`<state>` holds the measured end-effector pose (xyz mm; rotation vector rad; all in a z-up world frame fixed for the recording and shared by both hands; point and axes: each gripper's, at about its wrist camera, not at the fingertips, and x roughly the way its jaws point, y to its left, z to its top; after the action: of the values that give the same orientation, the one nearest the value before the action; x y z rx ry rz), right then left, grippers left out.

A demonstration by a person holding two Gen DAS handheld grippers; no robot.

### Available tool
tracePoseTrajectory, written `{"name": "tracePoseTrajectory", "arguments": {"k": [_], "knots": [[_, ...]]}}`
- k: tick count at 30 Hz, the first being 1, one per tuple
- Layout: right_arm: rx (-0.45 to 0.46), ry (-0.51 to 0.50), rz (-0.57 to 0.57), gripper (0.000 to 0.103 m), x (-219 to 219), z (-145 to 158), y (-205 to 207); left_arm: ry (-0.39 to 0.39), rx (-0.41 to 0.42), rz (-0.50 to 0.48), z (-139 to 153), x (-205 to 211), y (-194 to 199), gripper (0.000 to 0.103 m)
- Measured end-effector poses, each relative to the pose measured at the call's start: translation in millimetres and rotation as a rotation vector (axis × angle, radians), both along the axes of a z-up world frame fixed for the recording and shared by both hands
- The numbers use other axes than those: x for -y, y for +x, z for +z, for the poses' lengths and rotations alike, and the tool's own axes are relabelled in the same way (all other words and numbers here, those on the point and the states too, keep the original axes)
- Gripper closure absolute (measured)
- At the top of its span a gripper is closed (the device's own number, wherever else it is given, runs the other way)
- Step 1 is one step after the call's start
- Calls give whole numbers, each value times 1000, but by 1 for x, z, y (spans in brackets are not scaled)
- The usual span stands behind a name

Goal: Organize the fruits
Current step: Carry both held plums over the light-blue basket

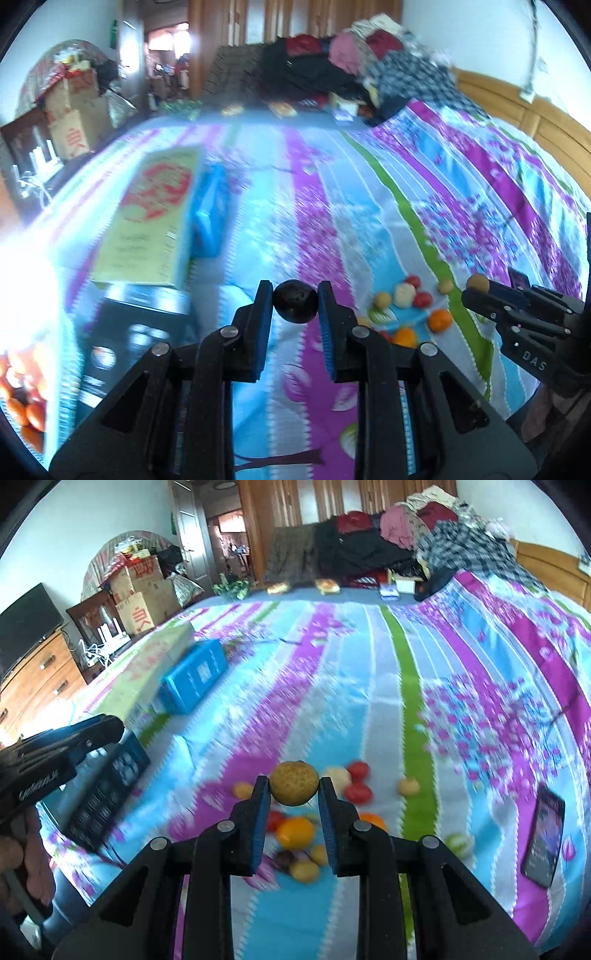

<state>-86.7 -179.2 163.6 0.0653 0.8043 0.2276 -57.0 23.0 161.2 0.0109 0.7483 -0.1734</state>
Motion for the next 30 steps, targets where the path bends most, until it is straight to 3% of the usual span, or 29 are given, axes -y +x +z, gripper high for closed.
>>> {"name": "tracePoseTrajectory", "arguments": {"k": [15, 30], "knots": [[71, 16, 119, 75, -94, 62, 35, 11, 74, 192, 43, -78, -8, 78], [77, 49, 339, 75, -227, 99, 45, 46, 57, 419, 64, -189, -28, 78]]}}
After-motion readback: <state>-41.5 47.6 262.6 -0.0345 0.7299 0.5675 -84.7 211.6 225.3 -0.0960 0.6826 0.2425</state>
